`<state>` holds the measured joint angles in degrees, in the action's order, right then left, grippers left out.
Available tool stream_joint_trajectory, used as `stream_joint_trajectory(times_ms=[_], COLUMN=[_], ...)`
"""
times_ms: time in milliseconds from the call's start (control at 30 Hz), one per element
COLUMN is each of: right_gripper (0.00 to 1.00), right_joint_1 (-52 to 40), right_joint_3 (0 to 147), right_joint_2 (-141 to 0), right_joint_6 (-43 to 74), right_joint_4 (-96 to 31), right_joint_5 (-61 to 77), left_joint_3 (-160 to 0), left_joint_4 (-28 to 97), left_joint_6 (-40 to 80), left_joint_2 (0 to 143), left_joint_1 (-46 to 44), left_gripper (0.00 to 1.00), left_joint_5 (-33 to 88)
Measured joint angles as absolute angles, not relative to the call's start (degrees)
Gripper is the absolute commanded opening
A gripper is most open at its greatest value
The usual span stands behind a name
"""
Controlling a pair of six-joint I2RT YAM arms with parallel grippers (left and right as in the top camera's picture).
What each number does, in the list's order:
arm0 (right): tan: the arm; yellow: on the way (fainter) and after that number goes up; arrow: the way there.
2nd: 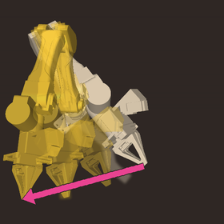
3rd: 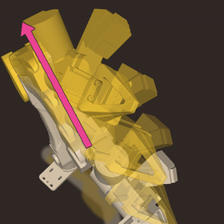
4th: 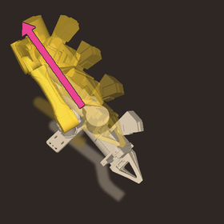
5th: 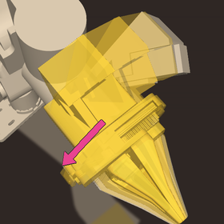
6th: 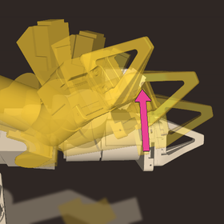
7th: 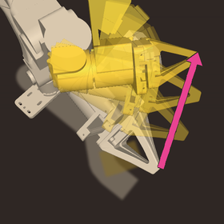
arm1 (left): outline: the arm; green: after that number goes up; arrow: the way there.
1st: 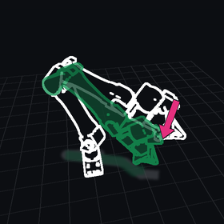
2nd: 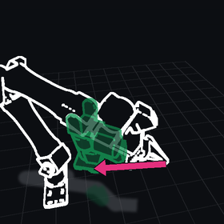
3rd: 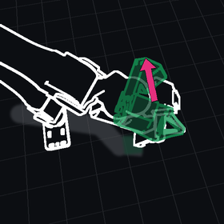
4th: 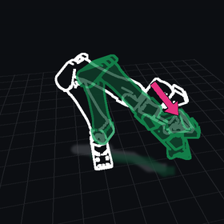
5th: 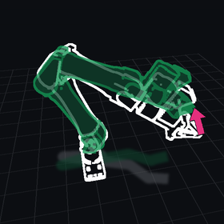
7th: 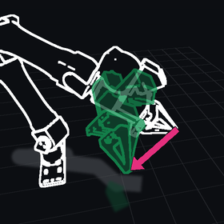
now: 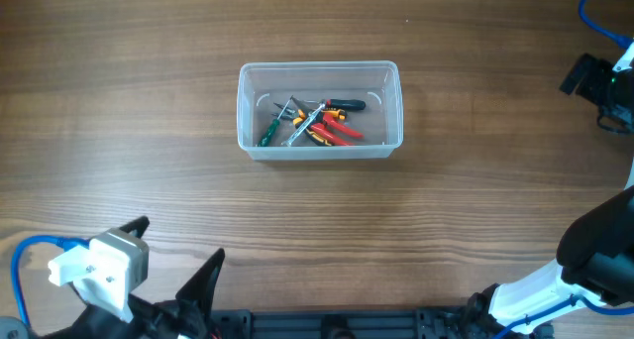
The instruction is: Pack container
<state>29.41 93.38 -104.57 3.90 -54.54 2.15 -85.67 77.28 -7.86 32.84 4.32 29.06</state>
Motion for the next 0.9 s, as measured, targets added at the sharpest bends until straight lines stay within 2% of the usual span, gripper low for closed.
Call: stream_joint_trajectory(times_ms=[233, 467, 700, 900], right_gripper=[1.00, 1.00, 1.00, 1.00], right_joint_1=[29.4, 29.4, 29.4, 29.4], right_joint_3=[93.4, 93.4, 93.4, 93.4], right_joint_2=[-104.6, -104.6, -104.6, -104.6], right_joint_6=[3.9, 3.9, 3.9, 3.9], right_joint_4=[-54.5, -54.5, -54.5, -54.5], right_joint_5=[2.2, 2.2, 2.2, 2.2], left_joint_3=[-62.5, -40.9, -29.9, -22.6], left_joint_4=[52.5, 35.7, 26.5, 23.9], left_joint_6=[-7.8, -7.9, -7.1, -3.0], left_joint_2=[17.4, 8.4, 3.5, 1.0], left_joint_1=[4.3, 4.3, 4.3, 4.3], left_gripper=[1.00, 1.00, 1.00, 1.00], left_joint_5=[27.9, 23.9, 20.8, 16.5])
